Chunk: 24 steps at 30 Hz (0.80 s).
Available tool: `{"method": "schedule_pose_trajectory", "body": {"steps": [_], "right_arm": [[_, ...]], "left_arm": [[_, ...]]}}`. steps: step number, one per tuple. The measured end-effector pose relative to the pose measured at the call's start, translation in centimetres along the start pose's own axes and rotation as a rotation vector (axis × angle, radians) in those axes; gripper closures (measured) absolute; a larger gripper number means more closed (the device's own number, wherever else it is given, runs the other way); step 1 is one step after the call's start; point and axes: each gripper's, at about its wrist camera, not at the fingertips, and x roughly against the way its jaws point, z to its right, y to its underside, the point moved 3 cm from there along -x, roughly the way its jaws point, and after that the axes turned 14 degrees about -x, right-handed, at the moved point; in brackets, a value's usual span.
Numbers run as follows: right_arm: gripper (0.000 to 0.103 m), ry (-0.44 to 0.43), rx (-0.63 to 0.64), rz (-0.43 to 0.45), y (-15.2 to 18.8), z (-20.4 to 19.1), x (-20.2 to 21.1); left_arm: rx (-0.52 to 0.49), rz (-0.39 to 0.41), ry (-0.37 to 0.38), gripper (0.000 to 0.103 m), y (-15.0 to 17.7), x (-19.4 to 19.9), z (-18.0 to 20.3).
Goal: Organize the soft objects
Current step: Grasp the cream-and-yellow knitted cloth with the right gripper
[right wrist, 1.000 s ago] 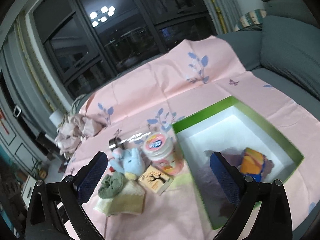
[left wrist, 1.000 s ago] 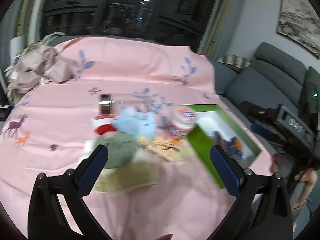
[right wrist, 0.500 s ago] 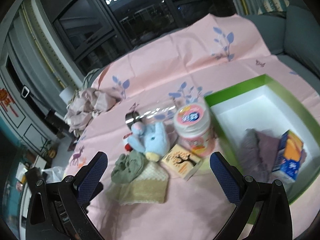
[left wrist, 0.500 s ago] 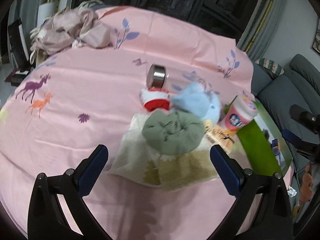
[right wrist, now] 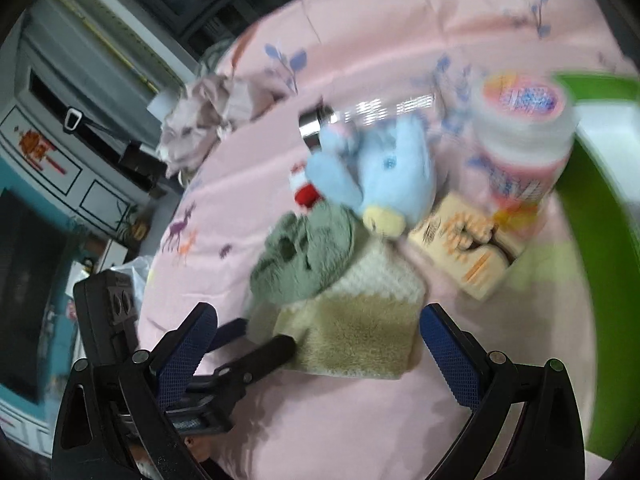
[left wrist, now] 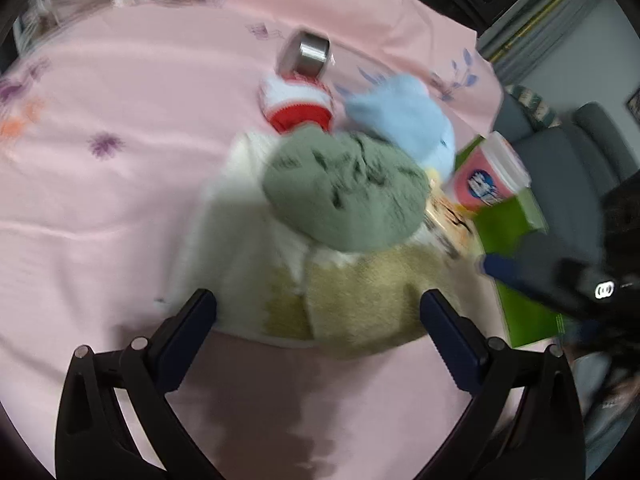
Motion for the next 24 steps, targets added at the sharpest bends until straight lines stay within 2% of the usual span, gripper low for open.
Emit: {"method": "schedule_pose_trajectory", "body": {"steps": [2,5,7,9,12,14,16,17,19,20,22,24], "right_arm": [[0.007,0.034,-0.007,-0.017,0.1,0.6,-1.2],[0.008,0.071,0.019,-0.050,0.2,0.7,-2.7],[0.008,0.068,0.011,-0.072,0.1,1.2,-3.5],[0.014,0.067,-0.002,-0.096,0.0,1.7,-4.1],[0.016,0.074,0.009,-0.093,0.1,1.6,-4.4],[0.019,0.043,-0.004,-0.116,0.1,1.7,-4.5],[0.029,0.016,-0.012,-0.130,0.1,1.6,-4.9],[0.038,0.005,-0.011,-0.133,0.1,1.6,-5.0],[0.046,-0.030,-0.012,-0.159,0.3,1.5,-5.3],[0.047,-0.044,-0.016,-0.172,0.5,1.5,-5.5],[0.047,-0.046,-0.008,-0.168,0.7,1.3,-5.5],[0.047,-0.069,0.001,-0.171,0.9,0.9,-5.5]], "left_arm": [[0.004,0.025,-0.004,0.002,-0.1,0.2,0.0],[-0.040,0.003,-0.020,0.002,0.0,0.0,0.5],[-0.064,-0.001,-0.032,0.002,0.1,0.0,0.7],[-0.075,-0.004,-0.033,0.002,0.2,-0.1,0.9],[-0.057,0.002,-0.031,0.002,0.3,-0.1,0.8],[-0.045,0.012,-0.019,0.004,0.2,-0.1,0.8],[-0.055,0.010,-0.010,0.014,0.1,-0.2,1.1],[-0.062,0.008,-0.008,0.018,0.1,-0.3,1.3],[-0.093,0.004,-0.013,0.033,0.1,-0.5,2.0],[-0.105,0.004,-0.020,0.036,0.1,-0.6,2.3],[-0.111,0.007,0.006,0.054,0.0,-0.6,2.7],[-0.090,-0.003,0.038,0.058,-0.1,-0.4,2.9]]}}
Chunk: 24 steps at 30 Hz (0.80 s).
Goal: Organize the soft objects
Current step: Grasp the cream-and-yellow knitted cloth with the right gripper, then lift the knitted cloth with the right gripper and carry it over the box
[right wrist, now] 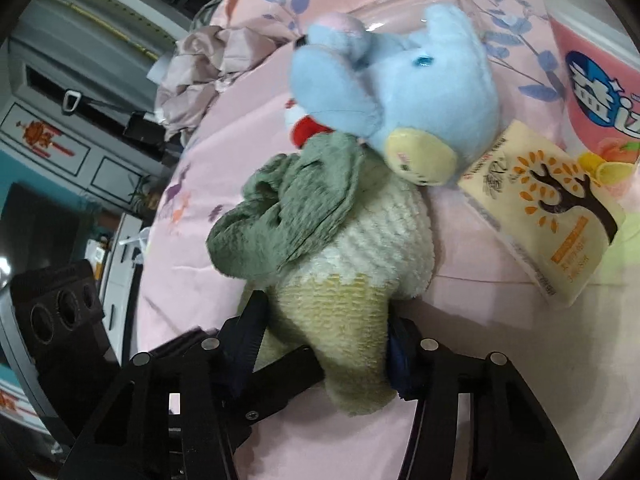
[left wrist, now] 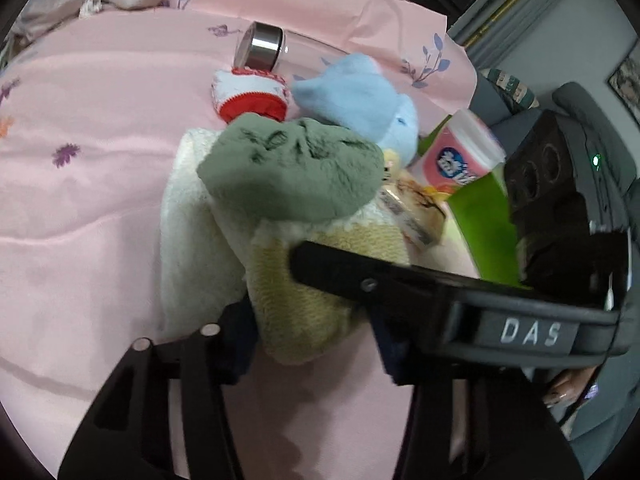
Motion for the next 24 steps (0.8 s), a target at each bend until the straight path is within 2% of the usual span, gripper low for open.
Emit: {"method": "schedule_pose_trajectory", "body": {"steps": [1,6,12,19,24], "right_arm": [[0.047,-0.028,-0.005,-0.009,0.2,-0.2,0.0],[0.047,-0.060,0.017,0.018,0.5,-1.5,0.9],[0.048,-0.113,0.072,0.079,0.9,-3.6,3.4],[0.048,-0.136,0.120,0.151,1.4,-5.5,5.6],[0.048,-0.118,0.144,0.194,1.6,-6.0,6.8]], "left_arm": [[-0.008,0.005,0.008,0.060,-0.1,0.3,0.2],[-0.049,0.053,-0.005,0.061,-0.4,1.9,1.1],[-0.118,0.141,-0.017,0.061,-1.0,4.6,2.7],[-0.192,0.243,-0.020,0.061,-1.1,6.8,3.9],[-0.208,0.283,0.003,0.061,-1.0,7.6,4.3]]}}
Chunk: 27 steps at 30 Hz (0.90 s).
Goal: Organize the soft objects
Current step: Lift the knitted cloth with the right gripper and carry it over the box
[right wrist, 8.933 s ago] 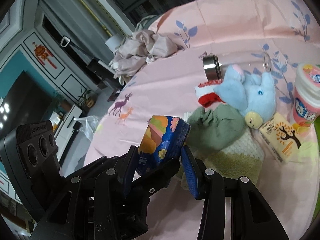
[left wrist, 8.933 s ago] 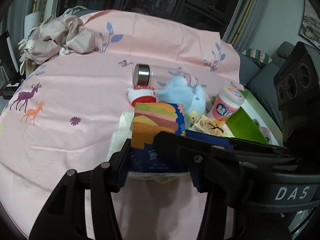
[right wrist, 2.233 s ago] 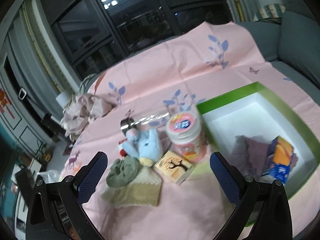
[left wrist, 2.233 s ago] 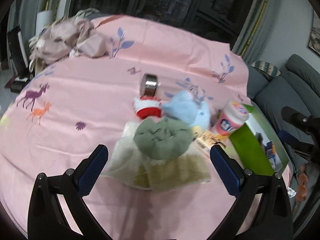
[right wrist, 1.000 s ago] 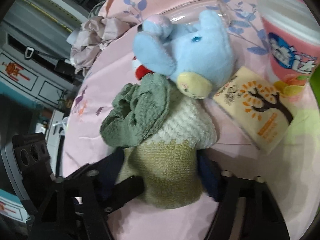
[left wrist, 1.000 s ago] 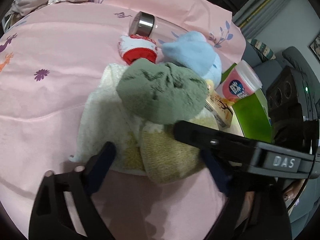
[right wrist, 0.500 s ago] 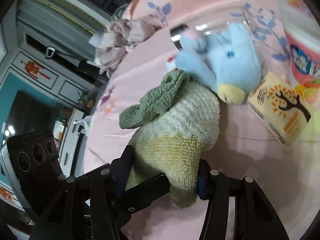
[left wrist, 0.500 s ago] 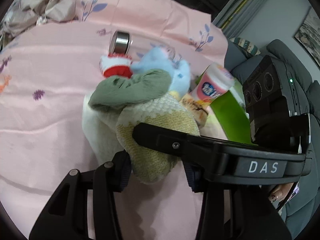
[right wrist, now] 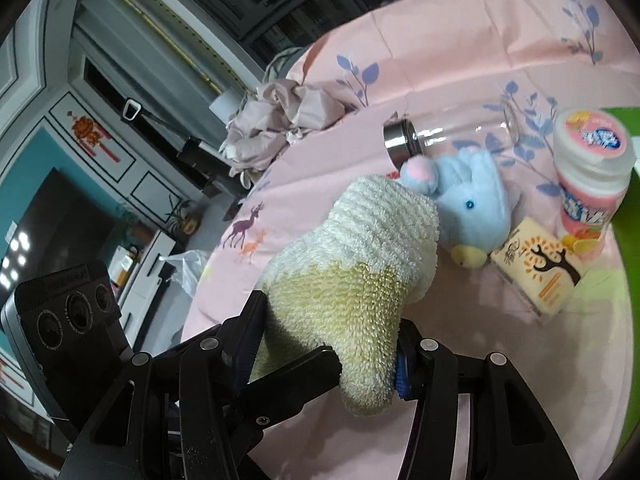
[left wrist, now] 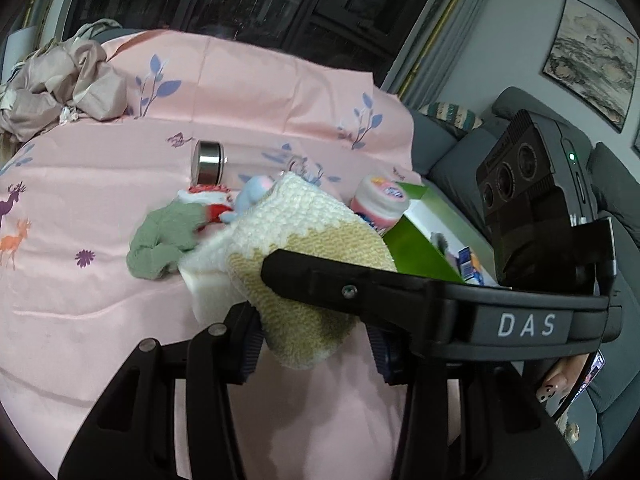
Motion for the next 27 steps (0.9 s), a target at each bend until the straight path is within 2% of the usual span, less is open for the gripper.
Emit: {"method": "schedule_pose_trajectory", "body": {"steps": [8,27], "right_arm": [[0.048,0.015,0.040,0.062,0.4,-0.9,1.7],[0.047,0.088,0.087,0.122,0.6,-1.9,2.3]], "left_arm": [[-0.019,0.066,0.021,0.061,-0.6,1.0,0.6],[-0.038,0.120,0.020,0.061,-0.6,1.4,1.2]]}}
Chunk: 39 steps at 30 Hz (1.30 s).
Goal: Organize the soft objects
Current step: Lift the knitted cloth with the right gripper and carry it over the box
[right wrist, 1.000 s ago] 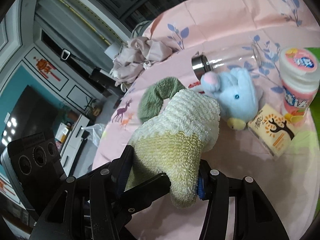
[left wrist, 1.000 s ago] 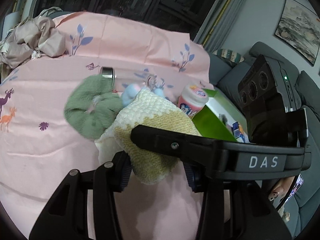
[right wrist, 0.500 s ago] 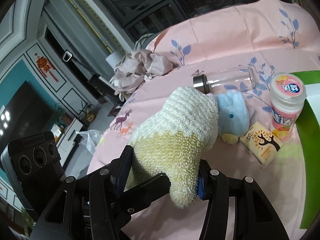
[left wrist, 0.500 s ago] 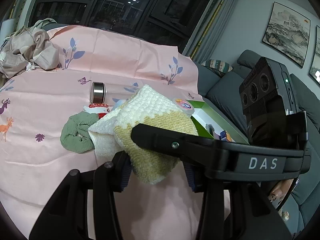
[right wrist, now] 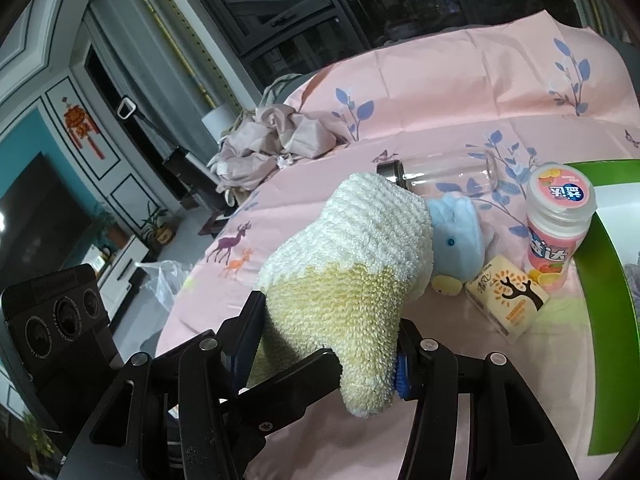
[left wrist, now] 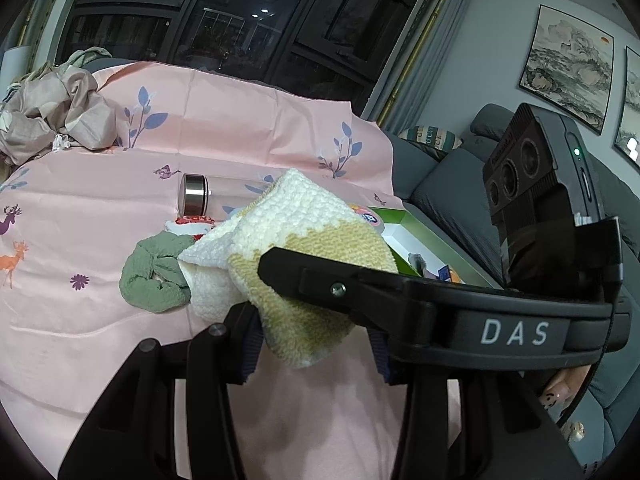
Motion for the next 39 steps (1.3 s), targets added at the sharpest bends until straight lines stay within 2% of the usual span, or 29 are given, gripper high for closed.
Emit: {"method": "schedule_pose_trajectory", "body": {"steps": [9,21,26,39], "right_arm": [[0.047,0.015,0.046,0.035,0.0,-0.7,1.2],[0.047,0.015,0.065,0.048,-0.1,-0.9,1.7],[0.047,0.016,0.076,0.071,-0.2,-1.1,2.7],[0.047,-0.039,0.054,0.143,-1.1,-0.5,6.2]], "left_arm": [[-0.034,0.047,0.003,0.061,-0.5,0.9,0.9],[-0.043,0.057,-0.003,0.061,-0.8,1.0,1.1],[-0.083,0.055,-0.006,0.060,-1.6,1.1,1.8],[-0.170,0.086,-0.013,0.060,-3.7,1.2,4.4]]}}
